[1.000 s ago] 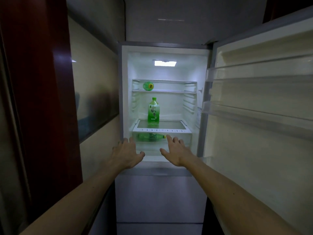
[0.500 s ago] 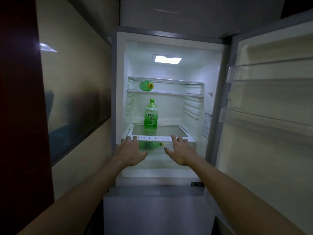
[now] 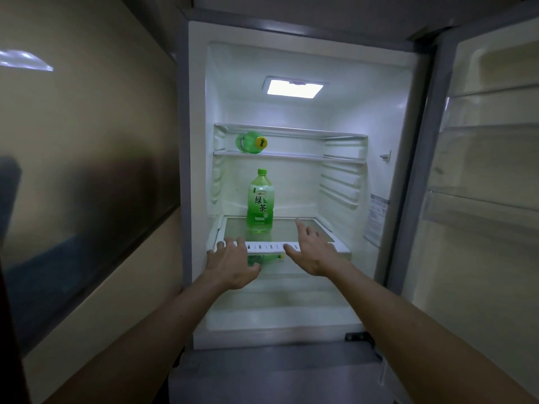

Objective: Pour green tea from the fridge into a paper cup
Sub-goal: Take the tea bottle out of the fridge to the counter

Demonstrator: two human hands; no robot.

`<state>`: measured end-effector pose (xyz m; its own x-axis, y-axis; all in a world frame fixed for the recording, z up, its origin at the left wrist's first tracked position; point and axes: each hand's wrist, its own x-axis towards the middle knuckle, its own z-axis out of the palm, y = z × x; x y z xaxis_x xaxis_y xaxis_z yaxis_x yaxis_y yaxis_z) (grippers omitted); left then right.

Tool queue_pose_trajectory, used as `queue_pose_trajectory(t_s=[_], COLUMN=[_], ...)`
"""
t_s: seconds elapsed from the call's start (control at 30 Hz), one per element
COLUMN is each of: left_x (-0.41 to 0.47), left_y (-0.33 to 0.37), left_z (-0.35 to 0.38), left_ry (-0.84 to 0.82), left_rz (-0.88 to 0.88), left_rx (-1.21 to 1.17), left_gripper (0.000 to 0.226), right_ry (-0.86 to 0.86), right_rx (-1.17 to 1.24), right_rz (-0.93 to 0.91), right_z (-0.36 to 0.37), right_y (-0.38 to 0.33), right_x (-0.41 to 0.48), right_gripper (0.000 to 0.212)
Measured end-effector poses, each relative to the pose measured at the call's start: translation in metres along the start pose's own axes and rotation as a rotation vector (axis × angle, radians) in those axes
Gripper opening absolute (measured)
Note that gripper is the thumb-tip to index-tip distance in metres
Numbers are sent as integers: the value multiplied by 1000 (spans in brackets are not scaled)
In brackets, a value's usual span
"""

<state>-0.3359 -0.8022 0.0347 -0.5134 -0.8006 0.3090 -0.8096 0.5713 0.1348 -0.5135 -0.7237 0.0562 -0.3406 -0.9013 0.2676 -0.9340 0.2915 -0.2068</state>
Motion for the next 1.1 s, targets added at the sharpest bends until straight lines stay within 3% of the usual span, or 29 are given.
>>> queue_pose_trajectory(t_s=[0.2, 0.4, 0.63, 0.73, 0.83, 0.97, 1.1], left_x=[48, 117, 193, 216, 229, 237, 248], left_y=[-2, -5, -2, -1, 3, 9, 11], left_z=[16, 26, 43, 49, 55, 52, 55], left_ry=[-1, -7, 5, 14, 25, 12, -47], left_rz=[-9, -90, -255, -302, -307, -391, -456], left_rx=[-7, -43, -338, -515, -742, -1132, -1326], left_gripper=[63, 74, 77, 71, 44, 49, 55], right_ry=[15, 19, 47, 34, 38, 52, 108], right_rx=[29, 38, 118, 263, 524, 909, 1096], right_rz=[-21, -56, -143, -193, -216, -203, -241], right_z=[13, 22, 37, 50, 64, 74, 82], right_y=[18, 41, 56, 55, 48, 30, 21], right_x=[57, 130, 219, 250, 272, 291, 306], right_gripper=[80, 78, 77, 82, 92, 103, 90])
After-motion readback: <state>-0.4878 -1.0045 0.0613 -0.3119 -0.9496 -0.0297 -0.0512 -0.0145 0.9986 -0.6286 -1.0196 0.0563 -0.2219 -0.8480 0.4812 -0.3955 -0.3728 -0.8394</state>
